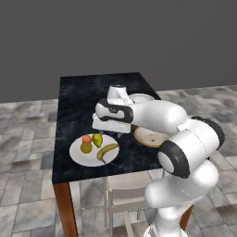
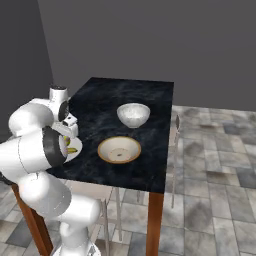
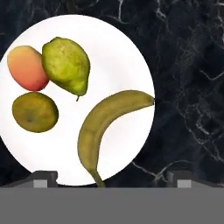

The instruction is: Take the fruits from the plate on the dining counter and place two fruits in each bowl.

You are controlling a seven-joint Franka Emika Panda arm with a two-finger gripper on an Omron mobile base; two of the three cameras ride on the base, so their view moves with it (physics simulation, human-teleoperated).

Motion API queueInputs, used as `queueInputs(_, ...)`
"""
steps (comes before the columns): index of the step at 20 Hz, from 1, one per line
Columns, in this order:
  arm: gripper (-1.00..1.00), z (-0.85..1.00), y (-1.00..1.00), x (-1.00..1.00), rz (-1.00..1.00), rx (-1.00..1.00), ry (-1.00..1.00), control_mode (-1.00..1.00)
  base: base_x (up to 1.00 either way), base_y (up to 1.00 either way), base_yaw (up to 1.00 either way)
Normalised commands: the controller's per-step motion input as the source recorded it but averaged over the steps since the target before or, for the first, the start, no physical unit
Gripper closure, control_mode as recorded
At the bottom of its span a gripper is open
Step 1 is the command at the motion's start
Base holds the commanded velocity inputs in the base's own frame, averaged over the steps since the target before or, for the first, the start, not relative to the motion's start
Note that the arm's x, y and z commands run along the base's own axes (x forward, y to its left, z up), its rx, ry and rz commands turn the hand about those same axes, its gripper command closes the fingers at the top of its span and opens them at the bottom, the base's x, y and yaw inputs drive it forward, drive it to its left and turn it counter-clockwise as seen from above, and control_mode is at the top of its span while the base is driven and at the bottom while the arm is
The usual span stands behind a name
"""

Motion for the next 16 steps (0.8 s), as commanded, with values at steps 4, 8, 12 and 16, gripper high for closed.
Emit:
queueInputs(4,-1.00,-0.73,0.18,0.40,0.08,-0.05,0.13,-1.00,0.00,0.00,0.00)
queueInputs(8,-1.00,-0.75,0.15,0.19,0.03,-0.08,0.06,-1.00,0.00,0.00,0.00)
queueInputs(12,-1.00,-0.64,0.23,0.05,0.00,-0.09,0.02,-1.00,0.00,0.00,0.00)
queueInputs(16,-1.00,-0.25,0.20,0.02,0.00,-0.02,0.00,-1.00,0.00,0.00,0.00)
